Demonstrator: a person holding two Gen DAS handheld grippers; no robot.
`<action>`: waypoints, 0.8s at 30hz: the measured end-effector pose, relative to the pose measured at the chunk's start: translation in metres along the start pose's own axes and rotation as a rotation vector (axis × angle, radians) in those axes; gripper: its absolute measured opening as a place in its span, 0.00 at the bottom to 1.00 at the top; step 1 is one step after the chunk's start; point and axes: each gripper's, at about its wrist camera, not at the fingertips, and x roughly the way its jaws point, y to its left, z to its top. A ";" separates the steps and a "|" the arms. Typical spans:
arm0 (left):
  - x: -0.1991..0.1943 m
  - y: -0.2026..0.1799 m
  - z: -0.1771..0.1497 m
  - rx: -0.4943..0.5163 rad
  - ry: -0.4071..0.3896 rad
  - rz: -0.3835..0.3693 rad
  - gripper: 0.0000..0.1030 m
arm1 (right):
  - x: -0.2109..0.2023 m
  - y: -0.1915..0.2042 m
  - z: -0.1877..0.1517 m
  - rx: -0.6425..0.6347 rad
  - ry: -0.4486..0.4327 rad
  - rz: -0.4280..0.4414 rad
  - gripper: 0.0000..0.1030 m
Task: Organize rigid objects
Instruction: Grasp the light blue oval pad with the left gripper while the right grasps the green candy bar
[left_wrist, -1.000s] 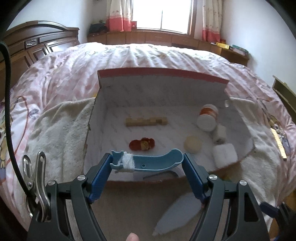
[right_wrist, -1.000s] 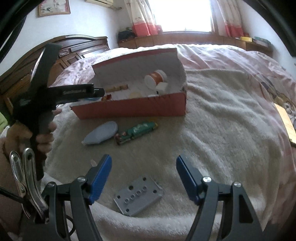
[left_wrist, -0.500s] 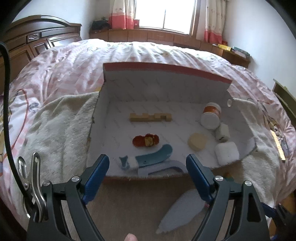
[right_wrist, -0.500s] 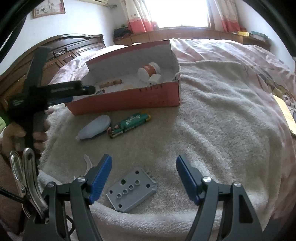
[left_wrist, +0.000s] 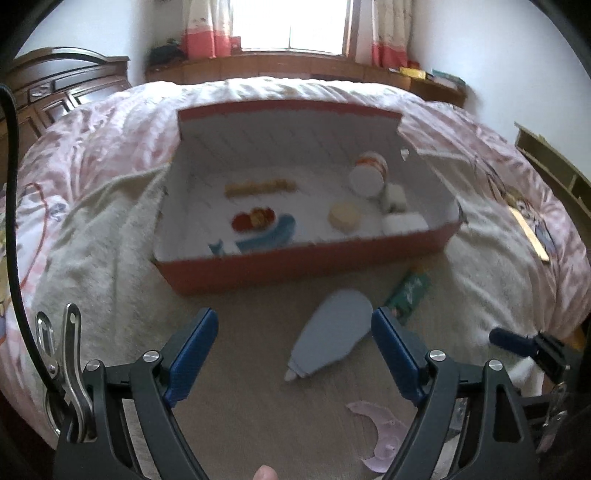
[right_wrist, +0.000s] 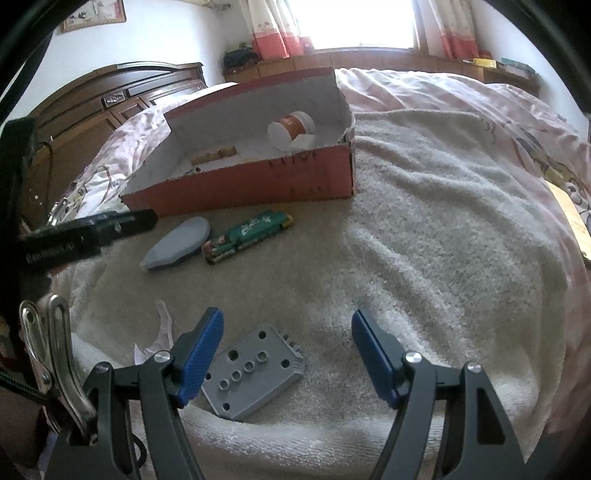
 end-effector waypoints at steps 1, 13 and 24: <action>0.003 -0.002 -0.001 0.003 0.008 -0.004 0.84 | 0.000 0.000 -0.001 0.000 0.001 0.000 0.73; 0.036 -0.018 -0.011 0.070 0.085 0.010 0.83 | 0.008 -0.006 -0.005 0.011 0.018 0.003 0.74; 0.042 -0.027 -0.012 0.114 0.066 0.017 0.62 | 0.010 -0.005 -0.006 0.017 0.006 0.023 0.81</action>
